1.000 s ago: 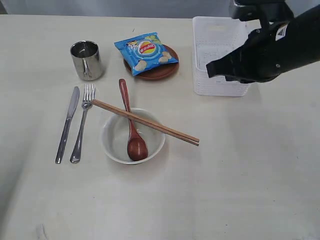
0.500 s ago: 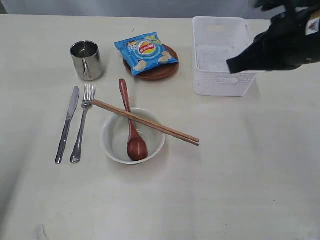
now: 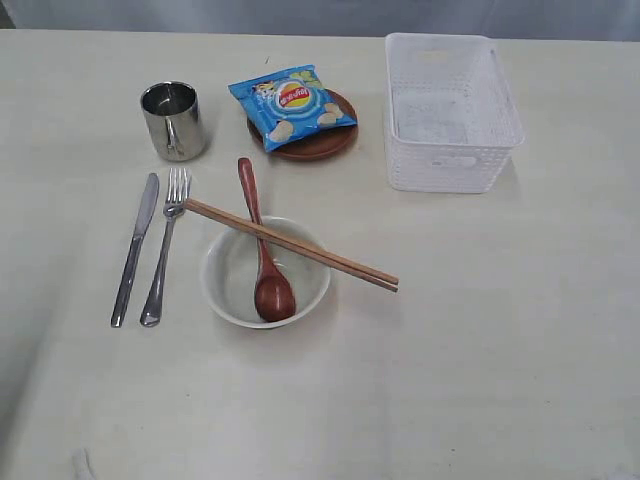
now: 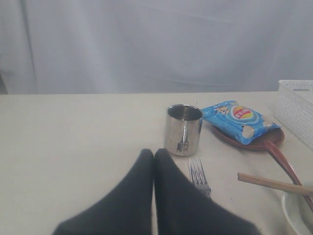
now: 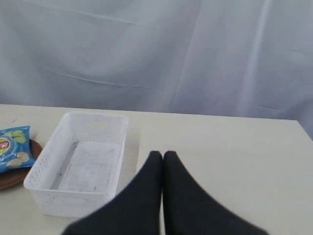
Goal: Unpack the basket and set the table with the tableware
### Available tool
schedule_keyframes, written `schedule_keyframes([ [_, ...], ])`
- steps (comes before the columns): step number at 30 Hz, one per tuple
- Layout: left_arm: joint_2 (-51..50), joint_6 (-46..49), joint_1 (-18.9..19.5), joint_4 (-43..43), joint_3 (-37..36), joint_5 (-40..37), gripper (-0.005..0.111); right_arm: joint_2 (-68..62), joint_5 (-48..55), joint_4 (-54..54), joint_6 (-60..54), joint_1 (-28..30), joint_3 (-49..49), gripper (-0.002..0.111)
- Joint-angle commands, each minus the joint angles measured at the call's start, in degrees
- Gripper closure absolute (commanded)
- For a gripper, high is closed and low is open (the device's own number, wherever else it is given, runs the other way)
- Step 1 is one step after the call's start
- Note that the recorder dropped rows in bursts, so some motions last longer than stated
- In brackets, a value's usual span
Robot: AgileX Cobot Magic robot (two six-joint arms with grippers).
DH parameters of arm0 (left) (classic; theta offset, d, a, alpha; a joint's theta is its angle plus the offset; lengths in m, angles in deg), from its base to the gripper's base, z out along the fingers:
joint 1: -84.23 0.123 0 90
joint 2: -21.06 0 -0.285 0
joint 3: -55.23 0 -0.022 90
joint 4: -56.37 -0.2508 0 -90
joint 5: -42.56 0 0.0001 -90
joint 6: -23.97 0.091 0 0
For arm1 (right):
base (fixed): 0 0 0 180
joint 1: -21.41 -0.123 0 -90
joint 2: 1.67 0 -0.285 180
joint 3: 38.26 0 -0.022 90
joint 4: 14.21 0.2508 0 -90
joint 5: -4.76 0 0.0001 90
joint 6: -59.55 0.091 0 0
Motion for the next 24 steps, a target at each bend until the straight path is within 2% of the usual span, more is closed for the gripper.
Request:
schedule_keyframes([
  [1, 0.21, 0.02, -0.06, 0.28, -0.16, 0.36, 0.107, 8.68, -0.72, 0.58, 0.51, 1.14, 8.03, 0.108],
  [7, 0.21, 0.02, -0.06, 0.28, -0.16, 0.36, 0.107, 19.65, -9.85, 3.4, 0.51, -0.03, 18.62, 0.108],
  [24, 0.21, 0.02, -0.06, 0.28, -0.16, 0.36, 0.107, 26.25, -12.43, 5.24, 0.94, -0.15, 31.4, 0.108],
])
